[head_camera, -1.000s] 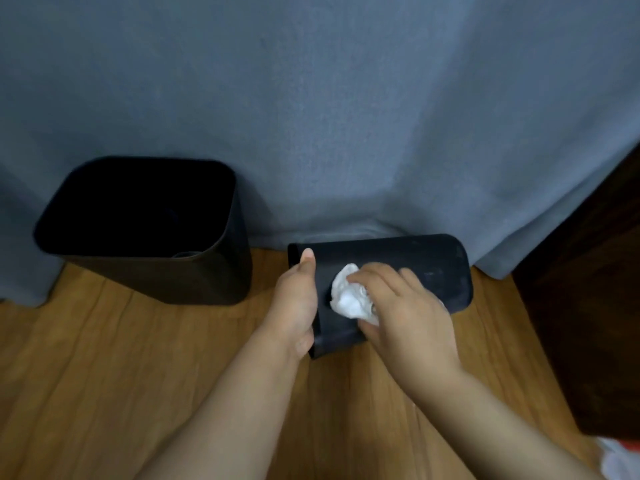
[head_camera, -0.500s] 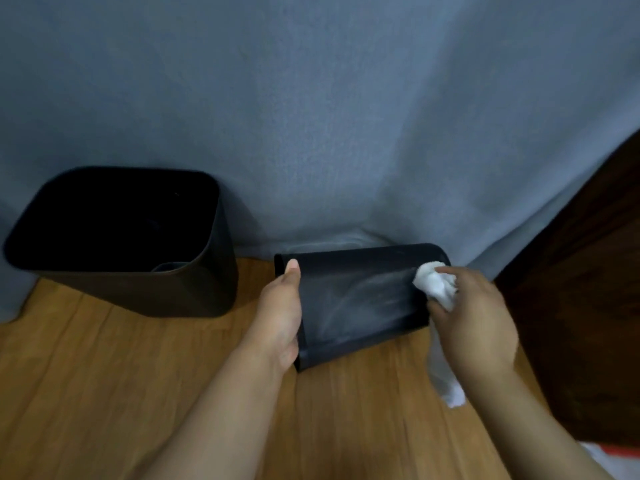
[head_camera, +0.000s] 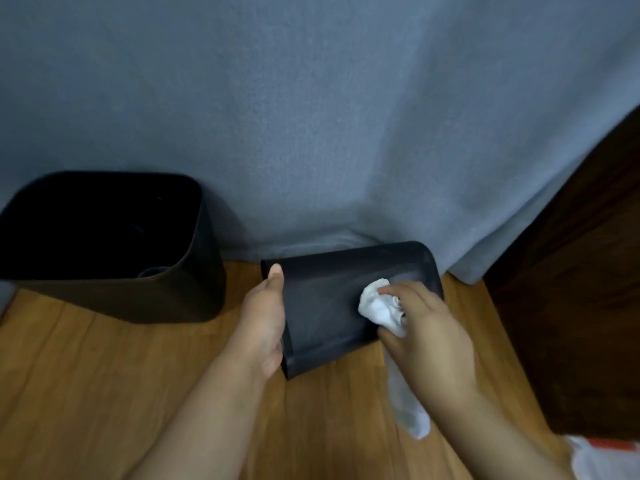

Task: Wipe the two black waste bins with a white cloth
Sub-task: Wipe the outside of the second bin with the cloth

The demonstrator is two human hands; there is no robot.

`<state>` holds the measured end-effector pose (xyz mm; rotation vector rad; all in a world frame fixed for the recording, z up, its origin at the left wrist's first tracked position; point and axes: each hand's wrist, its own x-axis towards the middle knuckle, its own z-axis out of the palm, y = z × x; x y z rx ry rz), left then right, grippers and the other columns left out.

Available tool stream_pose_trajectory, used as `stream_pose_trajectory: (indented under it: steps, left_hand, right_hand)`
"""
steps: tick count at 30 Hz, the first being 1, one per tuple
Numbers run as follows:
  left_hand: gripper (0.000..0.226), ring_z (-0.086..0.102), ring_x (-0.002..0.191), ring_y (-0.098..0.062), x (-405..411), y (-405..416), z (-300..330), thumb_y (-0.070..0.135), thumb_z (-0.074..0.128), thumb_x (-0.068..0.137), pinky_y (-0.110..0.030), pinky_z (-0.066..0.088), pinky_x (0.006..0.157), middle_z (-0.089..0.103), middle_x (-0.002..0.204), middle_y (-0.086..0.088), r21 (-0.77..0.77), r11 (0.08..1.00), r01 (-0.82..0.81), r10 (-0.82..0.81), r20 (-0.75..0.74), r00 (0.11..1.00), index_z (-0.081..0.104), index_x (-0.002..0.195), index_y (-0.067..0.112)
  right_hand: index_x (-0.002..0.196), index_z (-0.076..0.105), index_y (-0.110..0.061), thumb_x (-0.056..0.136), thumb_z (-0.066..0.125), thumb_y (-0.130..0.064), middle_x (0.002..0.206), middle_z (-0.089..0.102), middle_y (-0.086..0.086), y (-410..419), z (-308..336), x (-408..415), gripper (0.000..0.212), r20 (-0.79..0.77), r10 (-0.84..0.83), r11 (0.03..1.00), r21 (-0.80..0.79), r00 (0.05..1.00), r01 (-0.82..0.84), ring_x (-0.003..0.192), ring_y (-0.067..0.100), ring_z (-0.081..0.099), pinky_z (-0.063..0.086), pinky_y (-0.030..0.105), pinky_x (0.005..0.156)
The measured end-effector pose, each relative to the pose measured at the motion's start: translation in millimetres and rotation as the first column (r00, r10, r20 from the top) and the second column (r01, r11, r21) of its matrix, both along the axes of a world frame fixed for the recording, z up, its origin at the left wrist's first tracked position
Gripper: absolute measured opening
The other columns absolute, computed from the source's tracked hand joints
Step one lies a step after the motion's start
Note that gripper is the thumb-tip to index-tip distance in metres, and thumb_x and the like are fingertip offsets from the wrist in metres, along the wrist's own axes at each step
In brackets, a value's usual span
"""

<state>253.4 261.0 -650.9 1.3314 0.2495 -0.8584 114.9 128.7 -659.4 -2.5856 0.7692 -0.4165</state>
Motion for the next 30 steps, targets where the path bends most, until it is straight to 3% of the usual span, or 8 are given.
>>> stream_pose_trajectory:
  steps: [2, 6, 11, 15, 19, 25, 28, 30]
  left_hand:
    - [0.042, 0.071, 0.1, -0.021, 1.3, 0.5, -0.2, 0.045, 0.036, 0.104, -0.036, 0.054, 0.084, 0.075, 0.108, -0.005, -0.006, 1.0, 0.009, -0.009, 0.011, 1.0, 0.064, 0.117, 0.017]
    - [0.043, 0.071, 0.101, -0.021, 0.9, 1.4, -1.8, 0.046, 0.036, 0.104, -0.036, 0.054, 0.083, 0.075, 0.109, -0.004, 0.004, 1.0, 0.013, -0.013, 0.015, 1.0, 0.063, 0.12, 0.018]
    - [0.042, 0.074, 0.091, -0.018, 0.4, 3.2, 0.8, 0.045, 0.037, 0.103, -0.034, 0.054, 0.079, 0.077, 0.101, -0.004, -0.039, 0.999, 0.01, -0.01, 0.006, 1.0, 0.066, 0.111, 0.015]
    - [0.049, 0.072, 0.102, -0.017, -24.6, 11.5, -1.5, 0.056, 0.037, 0.095, -0.041, 0.052, 0.094, 0.076, 0.109, -0.001, -0.049, 0.998, 0.027, -0.025, 0.044, 0.999, 0.068, 0.112, 0.022]
    - [0.055, 0.071, 0.105, -0.022, -43.8, 10.0, -4.8, 0.058, 0.043, 0.083, -0.049, 0.049, 0.102, 0.076, 0.11, -0.002, -0.034, 0.998, -0.046, 0.049, 0.116, 0.992, 0.069, 0.113, 0.02]
    - [0.046, 0.07, 0.105, -0.019, -27.4, 10.6, -8.0, 0.054, 0.041, 0.093, -0.036, 0.051, 0.091, 0.075, 0.111, -0.002, 0.007, 0.998, -0.055, 0.053, 0.144, 0.988, 0.068, 0.112, 0.022]
    - [0.05, 0.07, 0.107, -0.017, -23.4, 14.2, -10.7, 0.056, 0.039, 0.095, -0.038, 0.05, 0.096, 0.075, 0.112, 0.0, -0.011, 1.0, -0.01, 0.011, 0.128, 0.992, 0.067, 0.117, 0.022]
    - [0.053, 0.069, 0.108, -0.018, -22.2, 14.8, -9.8, 0.061, 0.039, 0.09, -0.04, 0.051, 0.097, 0.075, 0.113, 0.002, -0.039, 0.999, 0.004, -0.001, 0.078, 0.997, 0.066, 0.117, 0.025]
  right_hand:
    - [0.111, 0.06, -0.026, 0.075, 0.072, -0.018, 0.11, 0.059, -0.01, -15.4, -1.2, -1.0, 0.039, -0.018, -0.009, 1.0, -0.03, 1.0, 0.008, 0.094, 0.015, 0.058, 0.052, 0.034, 0.069]
    - [0.116, 0.059, -0.017, 0.08, 0.067, -0.015, 0.112, 0.055, 0.001, -41.0, 1.4, 1.5, 0.037, -0.049, -0.243, 0.97, 0.005, 0.969, 0.244, 0.099, 0.023, 0.054, 0.042, 0.03, 0.077]
    - [0.112, 0.061, -0.028, 0.073, 0.069, -0.021, 0.113, 0.058, -0.015, 12.3, 0.8, 10.9, 0.041, 0.016, -0.037, 0.999, 0.028, 0.999, 0.036, 0.094, 0.008, 0.056, 0.048, 0.025, 0.063]
    - [0.106, 0.063, -0.028, 0.066, 0.075, -0.016, 0.106, 0.061, -0.016, 12.2, -0.4, 7.1, 0.043, 0.014, -0.028, 0.999, 0.02, 1.0, 0.028, 0.083, 0.008, 0.058, 0.046, 0.02, 0.053]
    - [0.106, 0.063, -0.031, 0.069, 0.072, -0.018, 0.104, 0.06, -0.019, 8.8, -4.8, 3.9, 0.04, 0.03, -0.062, 0.997, 0.048, 0.998, 0.06, 0.084, 0.002, 0.057, 0.038, 0.01, 0.057]
    - [0.117, 0.054, -0.032, 0.074, 0.067, -0.033, 0.116, 0.05, -0.015, -45.9, -11.3, 13.4, 0.044, -0.052, -0.12, 0.993, 0.003, 0.991, 0.12, 0.103, 0.007, 0.055, 0.042, 0.022, 0.08]
    - [0.112, 0.059, -0.018, 0.078, 0.065, -0.018, 0.112, 0.061, -0.001, -61.6, -8.7, 15.8, 0.035, 0.039, -0.34, 0.94, 0.049, 0.939, 0.338, 0.097, 0.019, 0.061, 0.04, 0.027, 0.071]
    - [0.106, 0.061, -0.018, 0.073, 0.066, -0.011, 0.108, 0.06, 0.0, -40.6, -7.0, 16.4, 0.033, 0.093, -0.302, 0.953, -0.006, 0.949, 0.304, 0.094, 0.021, 0.06, 0.04, 0.027, 0.071]
